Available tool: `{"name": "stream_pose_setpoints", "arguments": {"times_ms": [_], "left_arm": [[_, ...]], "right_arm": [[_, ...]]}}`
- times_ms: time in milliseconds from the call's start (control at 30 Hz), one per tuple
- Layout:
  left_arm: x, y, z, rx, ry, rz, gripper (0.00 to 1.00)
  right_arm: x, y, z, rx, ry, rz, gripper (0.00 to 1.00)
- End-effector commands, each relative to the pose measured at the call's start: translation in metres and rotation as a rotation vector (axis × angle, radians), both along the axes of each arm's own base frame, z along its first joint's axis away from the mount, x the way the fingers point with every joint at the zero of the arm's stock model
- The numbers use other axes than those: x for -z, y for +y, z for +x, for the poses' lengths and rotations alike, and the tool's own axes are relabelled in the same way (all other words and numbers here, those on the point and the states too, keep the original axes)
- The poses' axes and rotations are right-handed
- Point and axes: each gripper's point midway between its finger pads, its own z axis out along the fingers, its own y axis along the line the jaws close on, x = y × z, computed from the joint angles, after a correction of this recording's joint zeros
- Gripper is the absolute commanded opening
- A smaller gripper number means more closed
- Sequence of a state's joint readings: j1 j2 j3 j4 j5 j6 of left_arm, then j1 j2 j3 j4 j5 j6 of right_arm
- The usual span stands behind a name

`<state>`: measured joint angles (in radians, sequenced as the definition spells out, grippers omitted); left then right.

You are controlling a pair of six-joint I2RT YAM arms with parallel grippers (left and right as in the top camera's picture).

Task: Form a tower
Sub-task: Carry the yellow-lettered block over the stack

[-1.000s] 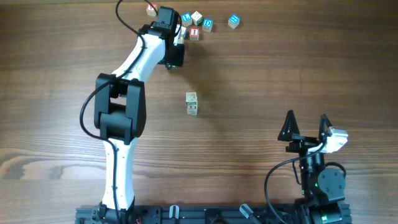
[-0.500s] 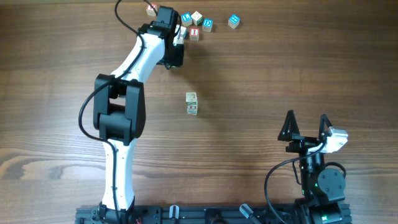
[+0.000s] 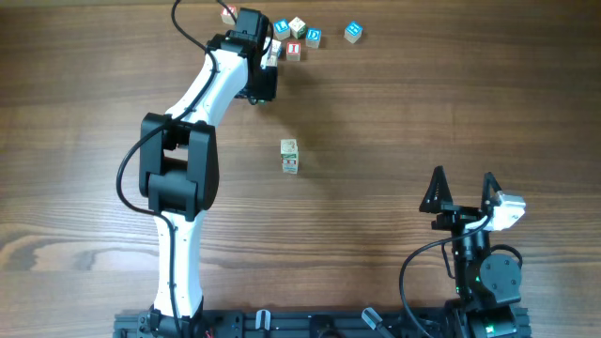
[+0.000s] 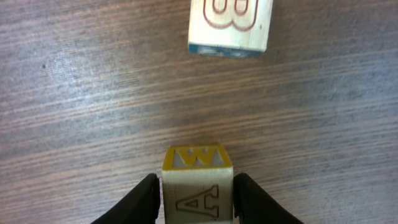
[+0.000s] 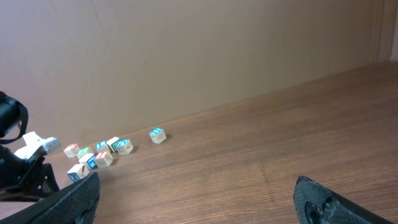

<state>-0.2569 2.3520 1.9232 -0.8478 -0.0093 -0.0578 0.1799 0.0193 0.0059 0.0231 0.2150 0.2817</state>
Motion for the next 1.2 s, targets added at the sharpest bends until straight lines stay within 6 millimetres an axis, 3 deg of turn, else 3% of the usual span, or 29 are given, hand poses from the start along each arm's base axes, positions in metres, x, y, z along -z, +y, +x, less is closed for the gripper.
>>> {"name": "stream_pose_setpoints", "arguments": {"times_ms": [0,167,233,300,367,400,467,500,567,867,1033,1167], "left_arm": [[-0.017,-0.002,-0.001,0.002,-0.019,-0.019,0.36],[-0.019,-0.002,0.000,0.002,-0.024,-0.020,0.33],[-0.034,-0.002,0.000,0.002,-0.049,-0.027,0.30],[-0.066,-0.002,-0.001,0.001,-0.096,-0.040,0.31],[-0.113,-0.001,-0.005,-0.030,-0.165,-0.071,0.31],[-0.155,-0.001,-0.011,-0.076,-0.231,-0.113,0.29],[-0.202,-0.002,-0.028,-0.125,-0.292,-0.165,0.27],[-0.219,-0.004,-0.038,-0.145,-0.307,-0.190,0.27],[-0.235,-0.012,-0.056,-0.169,-0.297,-0.223,0.27],[-0.198,-0.065,-0.173,-0.046,0.064,-0.098,0.34],[-0.189,-0.072,-0.188,-0.077,0.111,-0.082,0.33],[-0.163,-0.067,-0.195,-0.082,0.162,-0.048,0.33]], "right_arm": [[-0.002,-0.003,0.000,0.018,-0.008,-0.015,1.00],[-0.002,-0.003,0.000,0.018,-0.008,-0.015,1.00],[-0.002,-0.003,0.000,0.018,-0.008,-0.015,1.00],[-0.002,-0.003,0.000,0.018,-0.008,-0.015,1.00],[-0.002,-0.003,0.000,0.018,-0.008,-0.015,1.00],[-0.002,-0.003,0.000,0.018,-0.008,-0.015,1.00],[-0.002,-0.003,0.000,0.018,-0.008,-0.015,1.00],[-0.002,-0.003,0.000,0.018,-0.008,-0.015,1.00],[-0.002,-0.003,0.000,0.018,-0.008,-0.015,1.00],[-0.002,-0.003,0.000,0.018,-0.008,-0.015,1.00],[-0.002,-0.003,0.000,0.018,-0.008,-0.015,1.00],[-0.002,-0.003,0.000,0.018,-0.008,-0.015,1.00]]}}
